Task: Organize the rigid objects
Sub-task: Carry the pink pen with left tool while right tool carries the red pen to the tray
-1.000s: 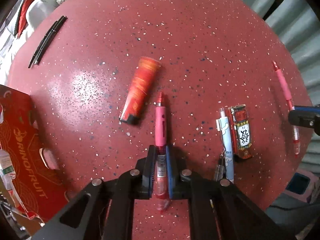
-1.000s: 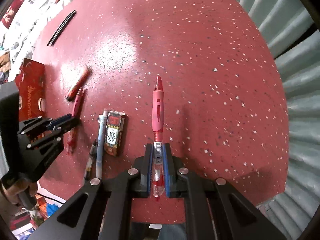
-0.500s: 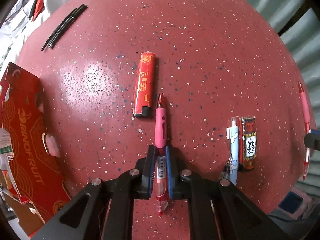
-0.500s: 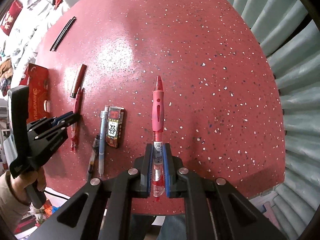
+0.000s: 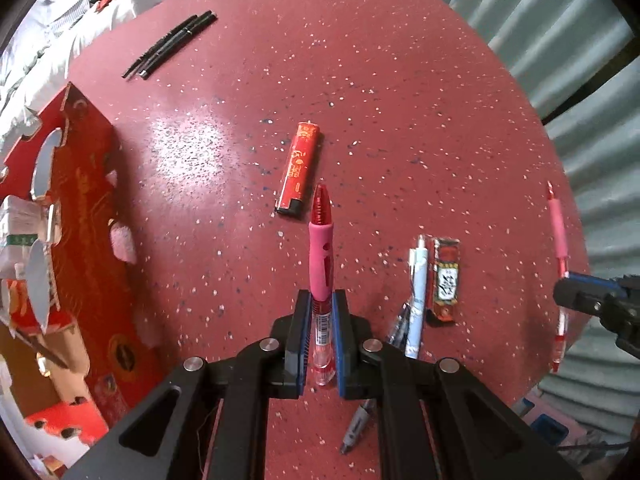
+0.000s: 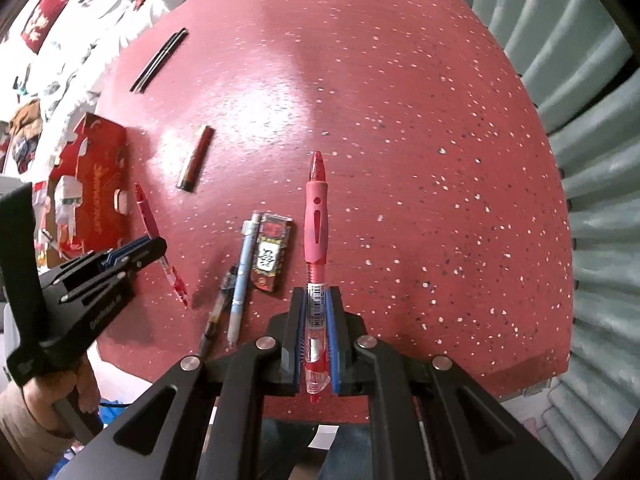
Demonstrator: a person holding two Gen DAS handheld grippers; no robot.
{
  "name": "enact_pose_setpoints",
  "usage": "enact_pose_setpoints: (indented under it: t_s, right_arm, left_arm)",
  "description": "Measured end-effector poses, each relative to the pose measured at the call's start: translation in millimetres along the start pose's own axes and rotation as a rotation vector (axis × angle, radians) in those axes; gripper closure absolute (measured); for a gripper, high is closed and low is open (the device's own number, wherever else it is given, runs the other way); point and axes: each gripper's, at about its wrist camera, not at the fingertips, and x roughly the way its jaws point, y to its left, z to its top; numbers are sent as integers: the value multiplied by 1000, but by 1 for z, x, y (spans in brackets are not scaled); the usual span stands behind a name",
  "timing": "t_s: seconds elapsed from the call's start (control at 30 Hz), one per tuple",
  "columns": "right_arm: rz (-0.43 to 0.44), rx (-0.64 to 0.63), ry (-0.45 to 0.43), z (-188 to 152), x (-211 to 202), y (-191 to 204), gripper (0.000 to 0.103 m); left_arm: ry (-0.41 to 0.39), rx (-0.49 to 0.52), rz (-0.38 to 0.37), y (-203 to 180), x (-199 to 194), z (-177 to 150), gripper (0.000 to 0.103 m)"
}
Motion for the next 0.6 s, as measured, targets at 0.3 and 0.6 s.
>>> enact_pose_setpoints:
  t_s: [0.3, 0.6]
  right_arm:
    - [10, -105, -20, 4, -18, 34, 93]
    - [15, -233, -31, 5, -28, 78, 93]
  left_arm:
    - [-49, -84, -29, 18, -32, -12, 92]
    - [-101, -127, -29, 35, -56, -19, 92]
